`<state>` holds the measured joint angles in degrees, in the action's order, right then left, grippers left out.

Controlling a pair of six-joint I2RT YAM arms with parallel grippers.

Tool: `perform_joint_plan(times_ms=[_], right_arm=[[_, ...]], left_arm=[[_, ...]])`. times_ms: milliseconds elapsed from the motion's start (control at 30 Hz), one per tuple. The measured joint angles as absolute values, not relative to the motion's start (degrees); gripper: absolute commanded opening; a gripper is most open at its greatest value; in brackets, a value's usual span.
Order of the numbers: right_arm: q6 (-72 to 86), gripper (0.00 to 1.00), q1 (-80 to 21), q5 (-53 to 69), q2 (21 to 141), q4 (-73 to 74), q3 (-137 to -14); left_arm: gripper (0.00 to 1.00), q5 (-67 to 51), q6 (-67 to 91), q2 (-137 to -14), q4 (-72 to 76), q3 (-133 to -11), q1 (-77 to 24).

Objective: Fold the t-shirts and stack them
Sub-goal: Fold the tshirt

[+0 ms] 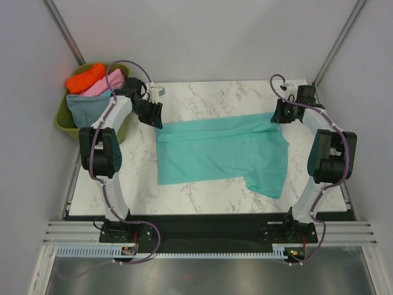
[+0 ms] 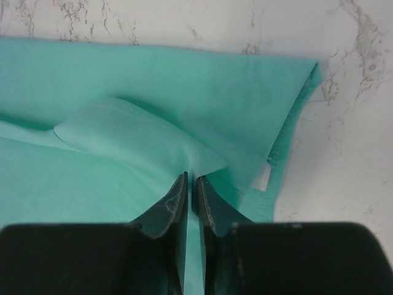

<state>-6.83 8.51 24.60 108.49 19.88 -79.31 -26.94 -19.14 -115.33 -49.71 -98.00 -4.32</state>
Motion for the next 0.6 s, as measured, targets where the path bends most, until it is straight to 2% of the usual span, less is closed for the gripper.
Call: perform_joint_plan(times_ms=[33,100,133,233,400,600], right_arm=[[-7.2,0.24,8.5,25.0,108.7,21.5,-79.7],[-7.7,0.32,8.5,25.9,108.7,24.1,-80.8],[-8.0,0.39,8.5,26.3,108.7,25.2,-81.5],[-8.9,0.47,8.5,27.4,108.2,27.2,-83.2],[-8.8,0.48,8.5,28.8,108.3,28.6,-86.9],[-7.3,0.47,8.6,29.4,117.0,28.1,-95.4]], left_arm=[[0.6,-26.9,-19.3,-115.1,-49.7,-97.7,-4.3],[0.62,-26.8,-19.0,-113.9,-50.2,-96.5,-4.3],[0.64,-26.8,-19.0,-112.8,-50.7,-95.7,-4.3],[0.65,-26.9,-18.9,-109.3,-51.8,-94.3,-4.3],[0.63,-27.2,-18.3,-107.5,-51.8,-96.9,-4.4],[0.63,-27.3,-18.0,-114.3,-51.5,-102.7,-5.0]])
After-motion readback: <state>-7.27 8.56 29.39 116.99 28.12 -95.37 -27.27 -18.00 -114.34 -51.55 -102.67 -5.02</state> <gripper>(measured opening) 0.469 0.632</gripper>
